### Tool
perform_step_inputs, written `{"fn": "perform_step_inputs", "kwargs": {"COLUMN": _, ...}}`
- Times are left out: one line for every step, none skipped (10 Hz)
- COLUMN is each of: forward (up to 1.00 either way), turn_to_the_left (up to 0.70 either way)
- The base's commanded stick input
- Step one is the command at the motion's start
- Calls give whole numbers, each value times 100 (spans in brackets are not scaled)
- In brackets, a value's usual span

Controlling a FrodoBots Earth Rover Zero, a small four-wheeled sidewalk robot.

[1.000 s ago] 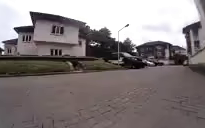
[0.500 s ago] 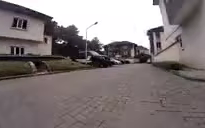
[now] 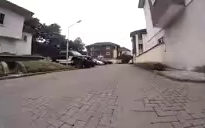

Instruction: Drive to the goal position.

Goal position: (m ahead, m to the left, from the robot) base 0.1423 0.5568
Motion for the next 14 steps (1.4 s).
{"fn": "perform_step_inputs", "kwargs": {"forward": 70, "turn_to_the_left": 0}}
{"fn": "perform_step_inputs", "kwargs": {"forward": 70, "turn_to_the_left": 0}}
{"fn": "perform_step_inputs", "kwargs": {"forward": 70, "turn_to_the_left": 0}}
{"fn": "perform_step_inputs", "kwargs": {"forward": 70, "turn_to_the_left": 0}}
{"fn": "perform_step_inputs", "kwargs": {"forward": 70, "turn_to_the_left": 0}}
{"fn": "perform_step_inputs", "kwargs": {"forward": 70, "turn_to_the_left": 0}}
{"fn": "perform_step_inputs", "kwargs": {"forward": 70, "turn_to_the_left": 0}}
{"fn": "perform_step_inputs", "kwargs": {"forward": 70, "turn_to_the_left": 0}}
{"fn": "perform_step_inputs", "kwargs": {"forward": 70, "turn_to_the_left": 0}}
{"fn": "perform_step_inputs", "kwargs": {"forward": 70, "turn_to_the_left": 0}}
{"fn": "perform_step_inputs", "kwargs": {"forward": 70, "turn_to_the_left": 0}}
{"fn": "perform_step_inputs", "kwargs": {"forward": 70, "turn_to_the_left": 0}}
{"fn": "perform_step_inputs", "kwargs": {"forward": 70, "turn_to_the_left": 0}}
{"fn": "perform_step_inputs", "kwargs": {"forward": 70, "turn_to_the_left": 0}}
